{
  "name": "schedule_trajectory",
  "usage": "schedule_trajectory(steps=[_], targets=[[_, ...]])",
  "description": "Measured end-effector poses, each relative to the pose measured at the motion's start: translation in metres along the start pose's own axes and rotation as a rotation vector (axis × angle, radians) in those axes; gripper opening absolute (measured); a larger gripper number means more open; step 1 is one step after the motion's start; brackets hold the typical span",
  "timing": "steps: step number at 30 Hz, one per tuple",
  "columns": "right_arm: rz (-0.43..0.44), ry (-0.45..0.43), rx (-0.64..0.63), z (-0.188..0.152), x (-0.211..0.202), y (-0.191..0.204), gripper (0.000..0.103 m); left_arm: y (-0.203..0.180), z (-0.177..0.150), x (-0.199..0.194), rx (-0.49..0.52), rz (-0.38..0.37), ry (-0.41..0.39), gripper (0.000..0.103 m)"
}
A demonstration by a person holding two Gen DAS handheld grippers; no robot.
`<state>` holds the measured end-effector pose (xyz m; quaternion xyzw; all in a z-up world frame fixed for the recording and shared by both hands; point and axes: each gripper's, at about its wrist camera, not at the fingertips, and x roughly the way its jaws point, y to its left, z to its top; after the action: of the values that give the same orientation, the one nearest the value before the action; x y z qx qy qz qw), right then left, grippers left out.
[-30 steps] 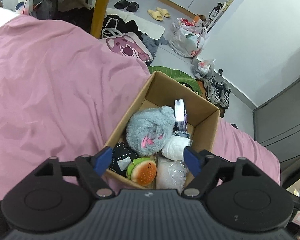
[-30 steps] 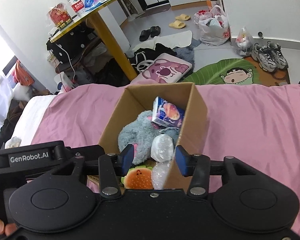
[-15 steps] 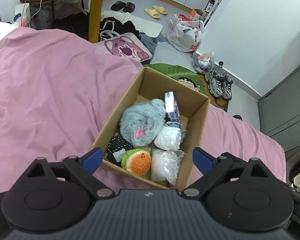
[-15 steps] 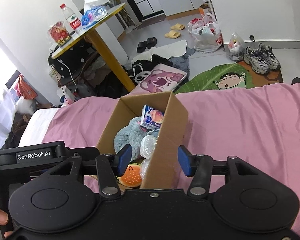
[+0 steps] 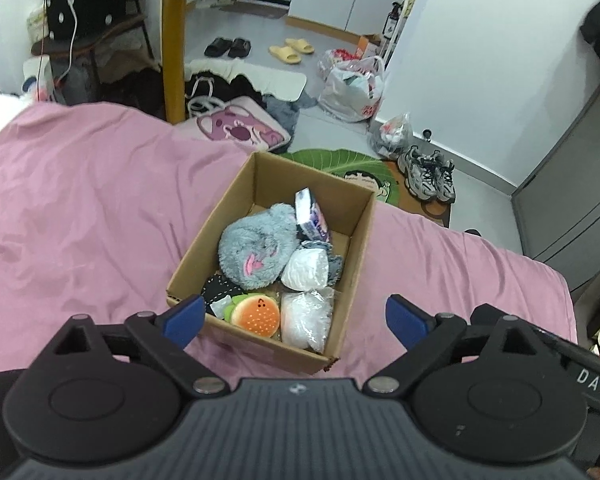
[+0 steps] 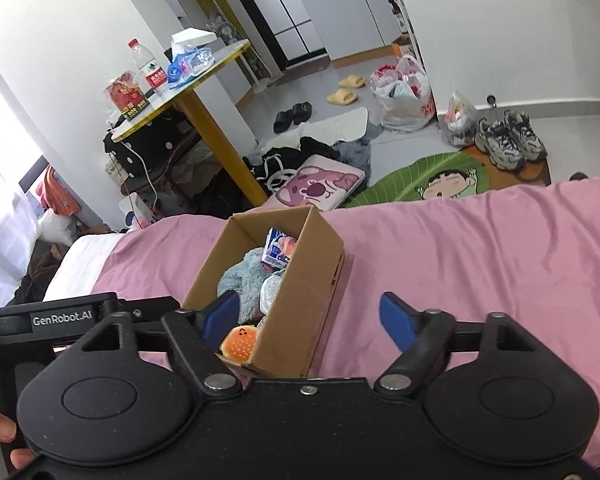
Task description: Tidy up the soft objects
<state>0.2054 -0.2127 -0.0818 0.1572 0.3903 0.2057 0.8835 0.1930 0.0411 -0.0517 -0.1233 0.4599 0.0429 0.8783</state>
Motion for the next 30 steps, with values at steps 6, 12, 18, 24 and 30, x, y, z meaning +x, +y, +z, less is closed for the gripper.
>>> schedule_trajectory(steps=[6,12,18,24,30], targets=[[0.0,-0.019,-0.022,-0.004,-0.022,-0.009,0.098,-0.011,-0.016,-0.024,0.015,-0.001,-0.064,0.103],[0.017,-0.042,0.011,-0.005,-0.047,-0.016,0.103,-0.017,-0.028,-0.046,0.019,-0.017,-0.117,0.103],[-0.015,-0.062,-0.018,-0.006,-0.071,-0.013,0.103,-0.019,-0.033,-0.068,0.034,-0.026,-0.172,0.103],[-0.028,-0.087,-0.012,-0.009,-0.096,-0.009,0.103,-0.022,-0.038,-0.092,0.054,-0.021,-0.211,0.103],[0.019,-0.09,0.002,-0.011,-0.118,0.004,0.103,-0.023,-0.046,-0.119,0.08,-0.046,-0.25,0.103]])
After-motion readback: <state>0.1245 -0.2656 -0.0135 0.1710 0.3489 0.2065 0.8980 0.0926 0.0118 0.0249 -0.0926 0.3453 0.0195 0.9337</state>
